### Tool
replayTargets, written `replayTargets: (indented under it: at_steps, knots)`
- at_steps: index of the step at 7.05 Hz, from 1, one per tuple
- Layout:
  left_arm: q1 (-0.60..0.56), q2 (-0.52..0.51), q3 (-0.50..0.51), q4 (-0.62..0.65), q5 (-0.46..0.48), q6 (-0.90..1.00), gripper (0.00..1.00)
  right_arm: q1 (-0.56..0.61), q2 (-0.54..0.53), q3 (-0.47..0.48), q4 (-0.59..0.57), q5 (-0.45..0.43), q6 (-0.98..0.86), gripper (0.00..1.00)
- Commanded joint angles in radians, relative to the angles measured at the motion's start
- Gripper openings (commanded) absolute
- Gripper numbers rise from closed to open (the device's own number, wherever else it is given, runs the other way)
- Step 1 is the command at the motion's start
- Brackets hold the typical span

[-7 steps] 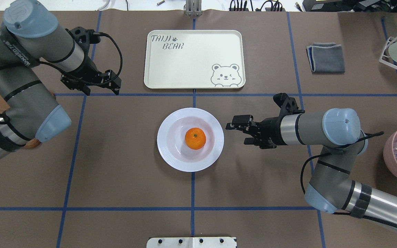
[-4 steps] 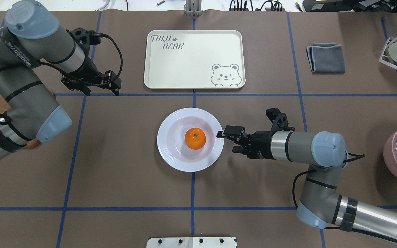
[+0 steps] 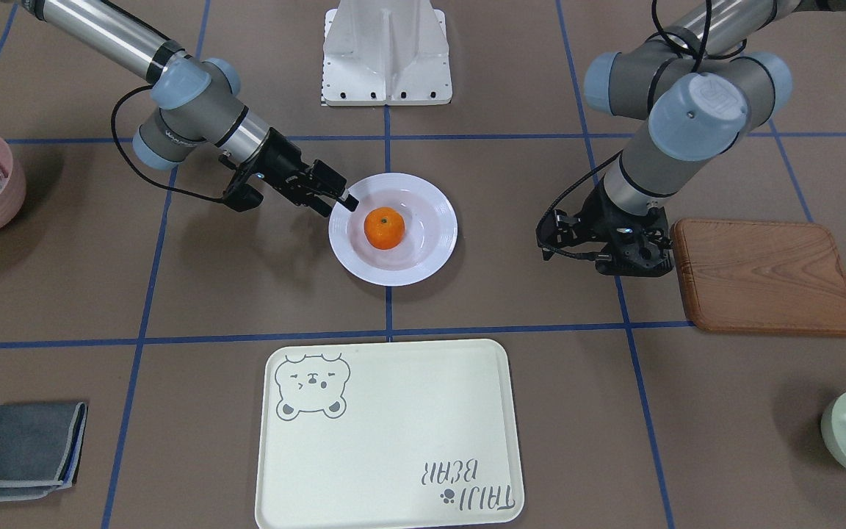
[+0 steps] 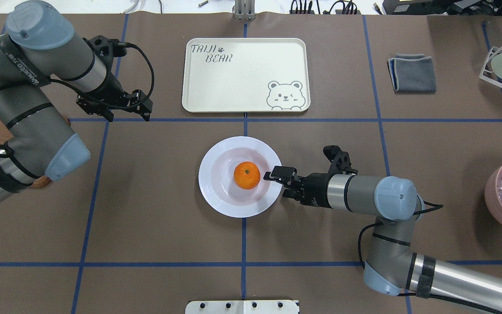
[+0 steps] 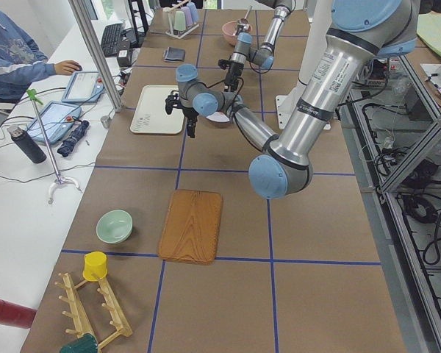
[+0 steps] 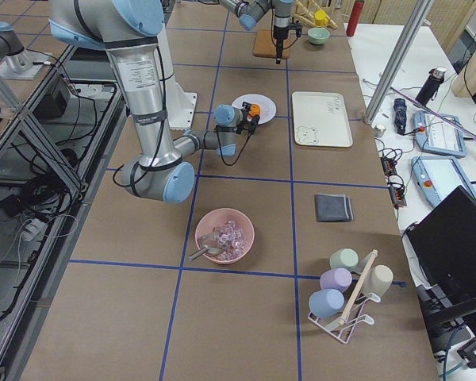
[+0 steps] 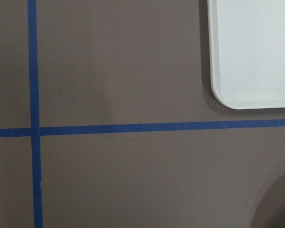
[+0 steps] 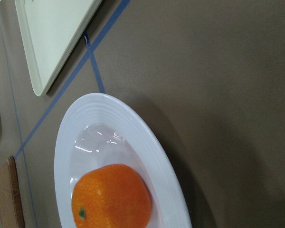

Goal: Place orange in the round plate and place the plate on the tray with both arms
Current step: 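Lift the plate with the right gripper and carry it onto the bear tray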

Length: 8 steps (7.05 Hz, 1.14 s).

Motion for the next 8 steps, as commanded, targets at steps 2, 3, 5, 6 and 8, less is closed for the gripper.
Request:
replayTargets:
  at_steps: [2,3,5,6,8]
  knots:
    - [-0.001,0.001,-0.003,0.0,0.0,-0.001,0.99,-0.003,0.031,-0.022,-0.002,-0.028,0.0,0.7]
    - [-0.003,0.001,-0.006,0.0,0.0,-0.001,0.99,-0.003,0.033,-0.025,0.0,-0.028,0.0,0.61]
    - [-0.003,0.001,-0.008,0.002,0.0,-0.001,0.99,-0.003,0.041,-0.024,0.0,-0.028,0.002,0.41]
    - [-0.004,0.001,-0.008,0.002,0.0,-0.001,0.99,-0.003,0.042,-0.016,0.001,-0.028,0.002,0.29]
    - [-0.003,0.004,-0.008,0.002,0.0,-0.001,0.99,-0.002,0.048,-0.012,0.003,-0.028,0.004,0.14]
